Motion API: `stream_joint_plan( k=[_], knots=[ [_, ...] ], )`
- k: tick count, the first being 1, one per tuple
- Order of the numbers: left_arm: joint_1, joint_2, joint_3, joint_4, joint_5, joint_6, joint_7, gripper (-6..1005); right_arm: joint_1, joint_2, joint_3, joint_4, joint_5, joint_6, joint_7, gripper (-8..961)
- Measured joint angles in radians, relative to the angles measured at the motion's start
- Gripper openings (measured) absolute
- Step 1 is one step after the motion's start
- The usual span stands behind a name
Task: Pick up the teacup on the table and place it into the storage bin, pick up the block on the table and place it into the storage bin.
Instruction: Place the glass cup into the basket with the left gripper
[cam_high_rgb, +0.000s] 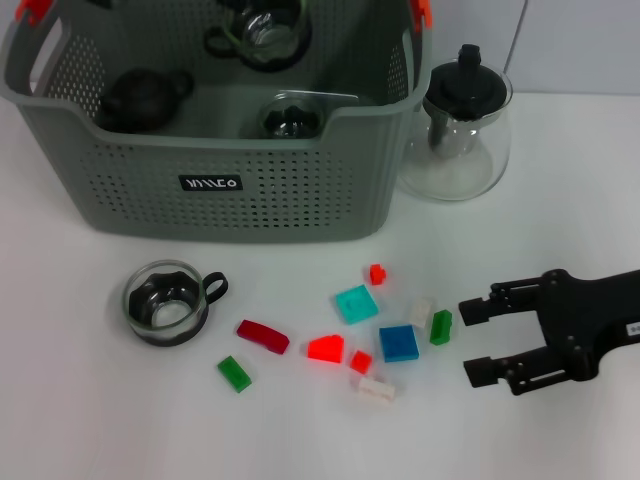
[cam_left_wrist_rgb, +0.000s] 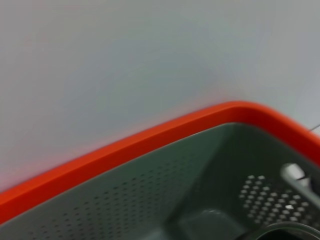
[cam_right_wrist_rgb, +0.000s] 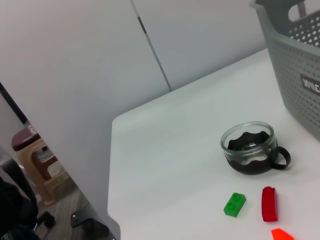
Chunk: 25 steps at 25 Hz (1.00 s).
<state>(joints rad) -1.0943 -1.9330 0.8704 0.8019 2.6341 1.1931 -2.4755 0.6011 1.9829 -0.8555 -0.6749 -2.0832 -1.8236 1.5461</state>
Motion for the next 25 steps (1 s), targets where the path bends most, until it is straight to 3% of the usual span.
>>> stream_joint_plan(
  k=[7, 15, 25],
  knots=[
    [-0.023, -0.034, 0.02, -0.084, 0.085, -0.142, -0.027, 62, 0.042, 0.024, -0.009, 0.001, -0.008, 0.032, 0.001, 838],
    [-0.015, -0.083, 0.036, -0.132, 0.182, -0.256, -0.058, 59, 0.063, 0.028, -0.012, 0.002, -0.009, 0.053, -0.002, 837],
    [-0.01, -0.101, 0.036, -0.141, 0.191, -0.298, -0.059, 55, 0.07, 0.028, -0.022, 0.001, -0.011, 0.067, -0.008, 837]
  ],
)
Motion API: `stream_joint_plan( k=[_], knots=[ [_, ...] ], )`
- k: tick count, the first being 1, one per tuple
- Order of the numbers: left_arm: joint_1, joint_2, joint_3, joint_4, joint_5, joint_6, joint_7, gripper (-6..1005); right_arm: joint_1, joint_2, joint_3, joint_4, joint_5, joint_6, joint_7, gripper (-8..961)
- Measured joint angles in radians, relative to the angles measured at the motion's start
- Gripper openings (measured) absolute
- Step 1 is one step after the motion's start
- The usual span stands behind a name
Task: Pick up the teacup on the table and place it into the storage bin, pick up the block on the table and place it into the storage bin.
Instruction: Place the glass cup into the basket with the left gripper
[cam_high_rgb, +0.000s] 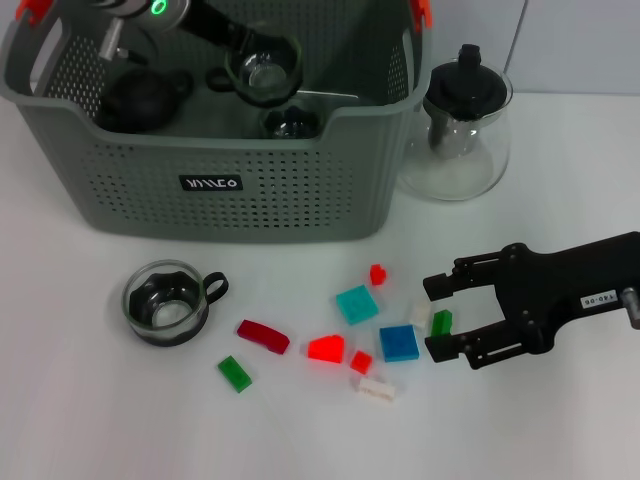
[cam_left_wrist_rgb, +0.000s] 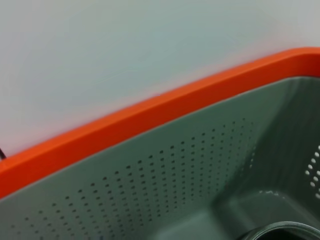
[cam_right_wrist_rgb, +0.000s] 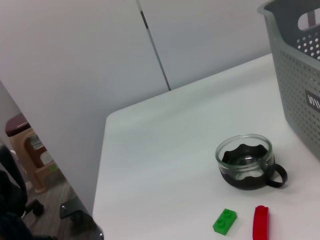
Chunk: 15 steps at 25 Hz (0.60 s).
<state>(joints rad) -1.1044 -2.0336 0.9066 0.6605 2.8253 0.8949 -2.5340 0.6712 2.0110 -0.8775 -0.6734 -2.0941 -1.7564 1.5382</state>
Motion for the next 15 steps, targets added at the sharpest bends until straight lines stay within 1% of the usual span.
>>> stream_joint_plan(
  k=[6, 11, 15],
  knots=[
    [0.001, -0.014, 0.0, -0.019, 0.005, -0.021, 0.007, 54, 0.001, 0.001, 0.0, 0.0, -0.009, 0.006, -0.002, 837],
    [0.009, -0.015, 0.03, -0.022, 0.006, -0.022, 0.002, 53, 0.001, 0.003, 0.0, -0.001, -0.009, 0.01, -0.003, 838],
    [0.011, -0.022, 0.039, -0.022, 0.006, -0.023, 0.001, 54, 0.001, 0.005, -0.002, -0.002, -0.009, 0.018, -0.004, 838]
  ],
)
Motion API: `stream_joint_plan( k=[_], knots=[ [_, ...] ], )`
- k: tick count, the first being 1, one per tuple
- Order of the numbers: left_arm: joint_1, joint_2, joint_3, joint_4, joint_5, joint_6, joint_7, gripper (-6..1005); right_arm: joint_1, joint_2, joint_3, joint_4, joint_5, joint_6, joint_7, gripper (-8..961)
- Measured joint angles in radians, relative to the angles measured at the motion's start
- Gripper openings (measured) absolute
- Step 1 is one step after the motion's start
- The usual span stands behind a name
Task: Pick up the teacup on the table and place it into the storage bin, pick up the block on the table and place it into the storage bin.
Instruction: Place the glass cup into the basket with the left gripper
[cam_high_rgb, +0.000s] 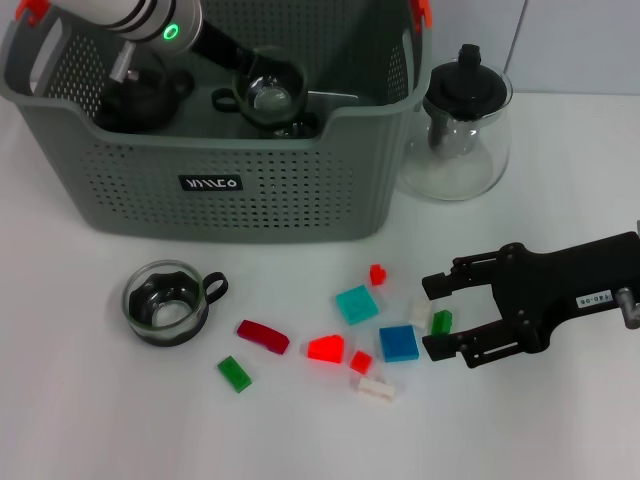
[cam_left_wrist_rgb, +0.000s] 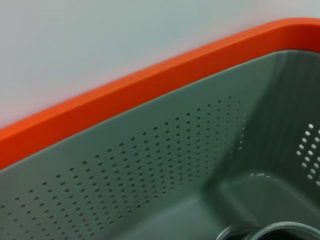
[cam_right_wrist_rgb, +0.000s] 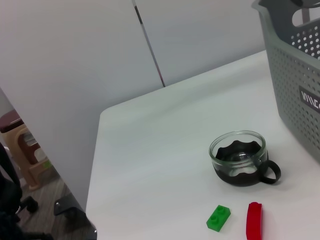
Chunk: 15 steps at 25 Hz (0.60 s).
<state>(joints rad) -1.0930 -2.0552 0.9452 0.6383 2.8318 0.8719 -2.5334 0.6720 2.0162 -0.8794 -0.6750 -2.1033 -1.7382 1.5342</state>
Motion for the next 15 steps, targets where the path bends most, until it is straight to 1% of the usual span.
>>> stream_joint_plan(
  k=[6, 15],
  knots=[
    [0.003, -0.002, 0.0, 0.0, 0.0, -0.005, 0.0, 66, 0.0, 0.002, -0.01, 0.0, 0.0, 0.005, 0.0, 837],
    [0.01, -0.005, 0.0, 0.004, 0.0, -0.007, -0.001, 131, 0.0, 0.003, -0.01, 0.0, 0.0, 0.009, 0.0, 838]
  ],
)
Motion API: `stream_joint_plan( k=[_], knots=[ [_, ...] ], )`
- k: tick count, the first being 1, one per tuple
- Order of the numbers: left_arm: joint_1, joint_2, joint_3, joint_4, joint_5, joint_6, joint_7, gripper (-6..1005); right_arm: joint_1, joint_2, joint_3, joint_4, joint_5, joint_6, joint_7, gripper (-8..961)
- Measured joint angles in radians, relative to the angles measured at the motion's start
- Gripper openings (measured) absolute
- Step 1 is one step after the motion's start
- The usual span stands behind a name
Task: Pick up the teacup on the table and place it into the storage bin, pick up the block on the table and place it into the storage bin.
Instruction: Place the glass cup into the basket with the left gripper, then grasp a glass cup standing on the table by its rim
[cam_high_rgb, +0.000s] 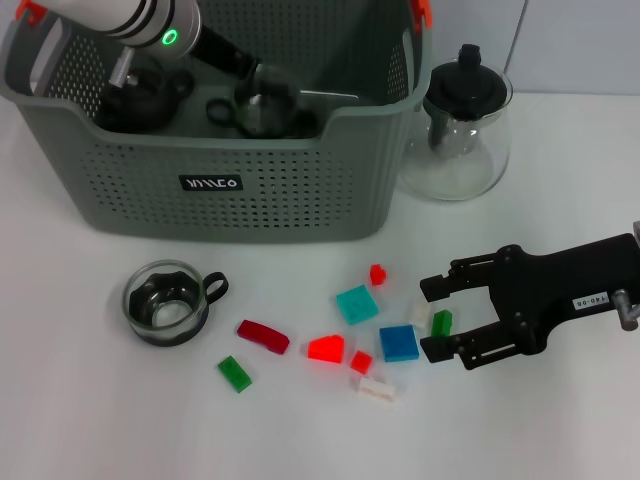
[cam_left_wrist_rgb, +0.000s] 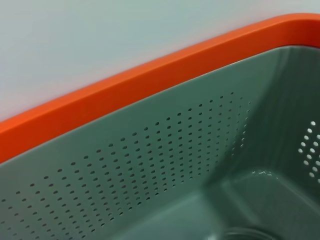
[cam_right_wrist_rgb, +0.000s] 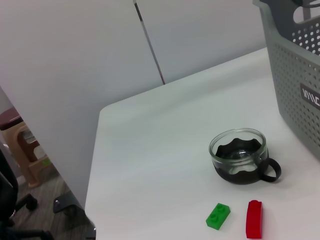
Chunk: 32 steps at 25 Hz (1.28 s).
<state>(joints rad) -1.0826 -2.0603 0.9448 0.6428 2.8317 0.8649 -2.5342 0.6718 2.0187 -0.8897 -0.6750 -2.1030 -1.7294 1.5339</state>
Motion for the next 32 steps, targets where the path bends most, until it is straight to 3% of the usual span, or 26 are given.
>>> stream_joint_plan(
  k=[8, 12, 17, 20, 23, 28, 30, 32],
  knots=[
    [0.007, 0.0, -0.005, 0.015, -0.002, 0.007, 0.0, 190, -0.001, 0.0, 0.0, 0.0, 0.0, 0.001, 0.0, 837],
    [0.033, -0.001, -0.019, 0.102, -0.017, 0.057, -0.003, 226, -0.004, 0.0, 0.0, 0.0, 0.0, 0.001, 0.0, 837],
    [0.09, -0.007, -0.062, 0.317, -0.111, 0.174, -0.004, 436, -0.009, -0.002, 0.0, -0.001, 0.0, -0.001, -0.001, 837],
    [0.133, -0.002, -0.109, 0.459, -0.244, 0.272, 0.0, 552, -0.012, -0.004, 0.0, -0.003, 0.0, -0.001, -0.002, 837],
    [0.2, 0.006, -0.167, 0.591, -0.466, 0.401, 0.048, 664, -0.012, -0.006, 0.0, -0.002, 0.0, -0.001, -0.003, 838],
    [0.339, 0.015, -0.24, 0.708, -0.915, 0.703, 0.284, 665, -0.012, -0.01, 0.009, 0.001, 0.002, -0.001, -0.018, 838],
    [0.397, 0.009, -0.264, 0.746, -1.032, 0.846, 0.384, 665, -0.012, -0.01, 0.011, 0.001, 0.004, -0.001, -0.019, 838],
    [0.44, -0.002, -0.272, 0.781, -1.062, 0.941, 0.448, 665, -0.012, -0.009, 0.016, 0.001, 0.006, 0.0, -0.019, 838]
  ],
)
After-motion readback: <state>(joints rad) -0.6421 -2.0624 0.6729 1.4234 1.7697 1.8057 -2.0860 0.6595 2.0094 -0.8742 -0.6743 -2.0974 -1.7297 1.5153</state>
